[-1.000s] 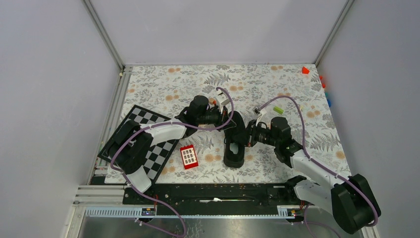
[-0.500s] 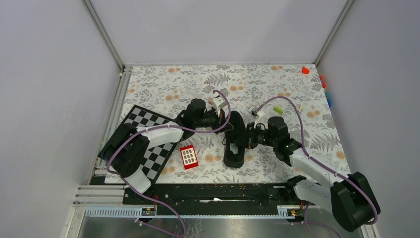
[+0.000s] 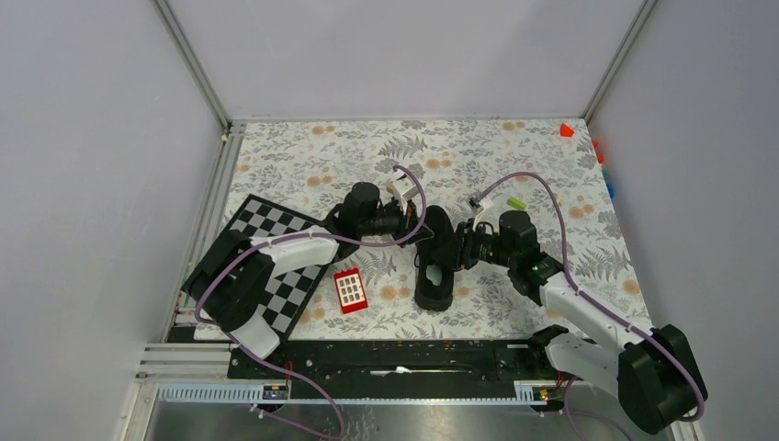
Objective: Tie the shoes
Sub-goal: Cross the shoelace with the shoelace.
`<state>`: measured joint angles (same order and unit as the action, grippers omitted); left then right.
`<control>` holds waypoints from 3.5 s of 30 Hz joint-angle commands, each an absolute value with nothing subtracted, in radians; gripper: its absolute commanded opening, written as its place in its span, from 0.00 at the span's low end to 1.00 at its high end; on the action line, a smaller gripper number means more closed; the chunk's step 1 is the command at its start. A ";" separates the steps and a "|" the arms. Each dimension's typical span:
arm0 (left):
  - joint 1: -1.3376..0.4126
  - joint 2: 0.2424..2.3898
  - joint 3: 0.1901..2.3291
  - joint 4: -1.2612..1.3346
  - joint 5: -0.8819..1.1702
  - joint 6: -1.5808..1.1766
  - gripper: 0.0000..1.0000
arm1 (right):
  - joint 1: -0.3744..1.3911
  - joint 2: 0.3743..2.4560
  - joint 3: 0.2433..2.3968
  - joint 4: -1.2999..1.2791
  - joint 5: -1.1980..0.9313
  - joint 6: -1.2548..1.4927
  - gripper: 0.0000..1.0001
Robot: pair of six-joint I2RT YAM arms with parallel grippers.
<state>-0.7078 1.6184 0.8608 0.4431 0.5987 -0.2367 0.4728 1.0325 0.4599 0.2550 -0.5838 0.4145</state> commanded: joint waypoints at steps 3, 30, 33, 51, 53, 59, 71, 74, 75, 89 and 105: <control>-0.709 1.596 0.876 0.505 0.598 -0.234 0.00 | 0.437 1.008 0.505 0.255 -0.527 0.421 0.38; -0.708 1.604 0.891 0.489 0.606 -0.213 0.00 | 0.274 1.040 0.482 0.296 -0.452 0.543 0.45; -0.708 1.604 0.891 0.488 0.607 -0.213 0.00 | 0.252 1.080 0.456 0.334 -0.492 0.568 0.27; -0.708 1.604 0.891 0.485 0.604 -0.212 0.00 | 0.253 1.232 0.504 0.398 -0.770 0.557 0.23; -0.707 1.606 0.892 0.484 0.605 -0.211 0.00 | 0.253 1.235 0.502 0.405 -0.783 0.557 0.23; -0.708 1.604 0.892 0.480 0.604 -0.209 0.00 | 0.254 1.247 0.502 0.456 -0.865 0.573 0.23; -0.709 1.607 0.896 0.478 0.604 -0.209 0.00 | 0.289 1.250 0.535 0.389 -0.901 0.520 0.23; -0.708 1.608 0.896 0.477 0.604 -0.209 0.00 | 0.303 1.243 0.553 0.355 -0.888 0.495 0.23; -0.708 1.606 0.896 0.477 0.605 -0.209 0.00 | 0.305 1.242 0.559 0.352 -0.884 0.494 0.23; -0.708 1.605 0.893 0.476 0.608 -0.209 0.00 | 0.346 1.250 0.599 0.299 -0.794 0.447 0.24; -0.708 1.604 0.893 0.474 0.612 -0.208 0.00 | 0.345 1.191 0.579 0.337 -0.789 0.491 0.34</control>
